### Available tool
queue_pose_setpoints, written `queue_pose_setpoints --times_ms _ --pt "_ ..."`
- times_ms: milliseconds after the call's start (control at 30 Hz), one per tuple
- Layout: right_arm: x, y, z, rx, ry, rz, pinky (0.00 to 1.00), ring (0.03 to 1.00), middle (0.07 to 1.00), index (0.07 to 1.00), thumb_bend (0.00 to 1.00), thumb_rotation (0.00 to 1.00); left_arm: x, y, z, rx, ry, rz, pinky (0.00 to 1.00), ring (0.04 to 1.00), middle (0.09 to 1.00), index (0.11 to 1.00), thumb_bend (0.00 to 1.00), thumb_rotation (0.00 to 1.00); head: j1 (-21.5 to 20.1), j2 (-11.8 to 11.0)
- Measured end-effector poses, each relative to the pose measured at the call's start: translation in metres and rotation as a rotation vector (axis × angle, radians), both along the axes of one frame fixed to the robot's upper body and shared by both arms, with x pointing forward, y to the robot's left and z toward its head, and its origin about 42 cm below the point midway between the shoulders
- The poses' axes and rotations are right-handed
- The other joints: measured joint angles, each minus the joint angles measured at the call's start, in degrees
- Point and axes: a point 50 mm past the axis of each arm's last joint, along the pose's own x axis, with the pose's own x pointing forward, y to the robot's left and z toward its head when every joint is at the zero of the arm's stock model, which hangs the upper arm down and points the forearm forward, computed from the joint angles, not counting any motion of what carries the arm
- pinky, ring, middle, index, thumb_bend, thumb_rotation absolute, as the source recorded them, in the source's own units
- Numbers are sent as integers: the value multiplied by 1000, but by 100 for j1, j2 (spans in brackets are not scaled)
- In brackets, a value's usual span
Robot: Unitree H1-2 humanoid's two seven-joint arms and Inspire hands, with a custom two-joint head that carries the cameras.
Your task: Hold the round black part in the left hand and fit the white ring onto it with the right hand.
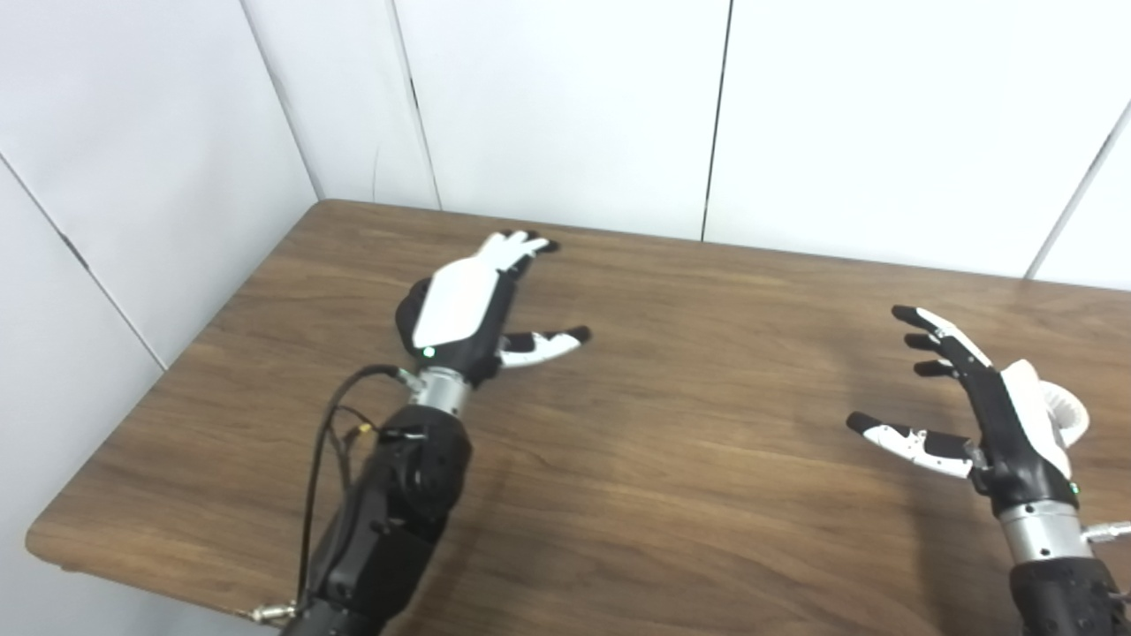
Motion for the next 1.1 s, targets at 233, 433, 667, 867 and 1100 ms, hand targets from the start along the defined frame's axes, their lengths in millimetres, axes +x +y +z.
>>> queue_pose_setpoints --times_ms 233,433,667,867,1100 --pt "0 -1 0 1 -1 0 708 819 878 845 682 162 -2 22 8 49 -3 76 1000 1000 993 865 803 488 35 9" --pt "0 -2 0 -1 0 -1 710 820 877 846 680 150 -3 48 18 100 -17 121 1000 1000 996 874 831 489 88 26" --pt "0 -3 0 4 3 -1 719 825 877 849 683 178 -4 77 22 158 18 185 1000 1000 1000 895 869 501 123 35" --pt "0 -4 0 2 5 -3 716 825 875 855 677 195 -6 98 29 204 57 223 1000 1000 1000 910 916 572 123 44" --pt "0 -3 0 3 6 -2 715 824 876 857 675 184 -7 107 27 214 140 237 1000 1000 1000 929 999 656 123 70"
